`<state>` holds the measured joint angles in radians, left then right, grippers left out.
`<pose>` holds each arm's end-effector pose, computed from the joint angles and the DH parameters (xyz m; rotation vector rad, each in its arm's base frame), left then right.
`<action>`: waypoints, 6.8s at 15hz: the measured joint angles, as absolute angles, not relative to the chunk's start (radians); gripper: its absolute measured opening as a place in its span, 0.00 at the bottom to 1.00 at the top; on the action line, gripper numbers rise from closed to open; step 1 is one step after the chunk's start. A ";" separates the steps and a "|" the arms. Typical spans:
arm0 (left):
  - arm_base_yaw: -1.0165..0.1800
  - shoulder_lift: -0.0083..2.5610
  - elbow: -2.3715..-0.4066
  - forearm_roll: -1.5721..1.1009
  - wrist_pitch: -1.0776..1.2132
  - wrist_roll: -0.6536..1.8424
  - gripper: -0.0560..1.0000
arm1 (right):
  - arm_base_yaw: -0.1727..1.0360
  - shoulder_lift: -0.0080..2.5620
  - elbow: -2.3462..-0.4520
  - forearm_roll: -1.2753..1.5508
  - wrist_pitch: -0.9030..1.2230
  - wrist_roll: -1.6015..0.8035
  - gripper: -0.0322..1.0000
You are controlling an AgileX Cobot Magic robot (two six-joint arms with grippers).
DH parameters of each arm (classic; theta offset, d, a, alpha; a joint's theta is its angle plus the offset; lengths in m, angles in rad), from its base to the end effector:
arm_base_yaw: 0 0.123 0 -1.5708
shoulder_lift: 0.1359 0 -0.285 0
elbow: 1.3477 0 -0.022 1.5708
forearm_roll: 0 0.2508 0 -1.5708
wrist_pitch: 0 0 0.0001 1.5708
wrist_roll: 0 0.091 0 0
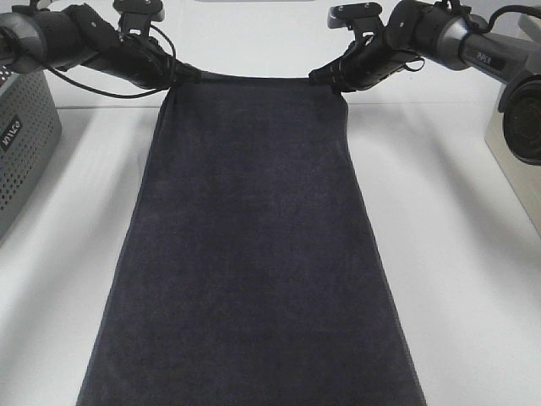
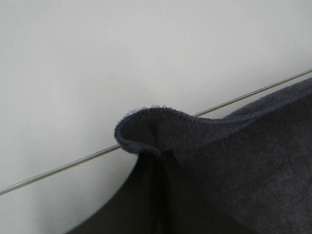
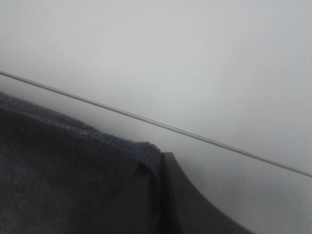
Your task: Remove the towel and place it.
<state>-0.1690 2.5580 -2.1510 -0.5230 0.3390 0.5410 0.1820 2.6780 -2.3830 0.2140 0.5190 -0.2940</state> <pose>0.5643 -0.1117 0.1365 0.3253 2.1642 -0.2537 0.5765 0.1159 0.1250 -0.3843 2.2555 0.1595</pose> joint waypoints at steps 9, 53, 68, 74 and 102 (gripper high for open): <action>-0.169 2.558 -2.151 -0.523 0.269 0.577 0.07 | 0.184 2.679 -2.383 0.213 0.416 -0.324 0.04; -0.090 2.071 -2.156 -0.071 1.039 0.026 0.79 | 0.144 2.192 -2.383 0.090 1.214 0.000 0.83; 0.191 1.442 -1.499 -0.111 1.045 0.112 0.78 | 0.101 1.431 -1.506 0.103 1.216 0.000 0.81; 0.191 0.911 -1.005 -0.140 0.971 0.114 0.78 | 0.101 0.860 -0.951 0.100 1.198 0.000 0.81; 0.132 -0.005 -0.510 -0.034 1.051 0.033 0.78 | 0.101 -0.004 -0.500 0.000 1.064 -0.084 0.74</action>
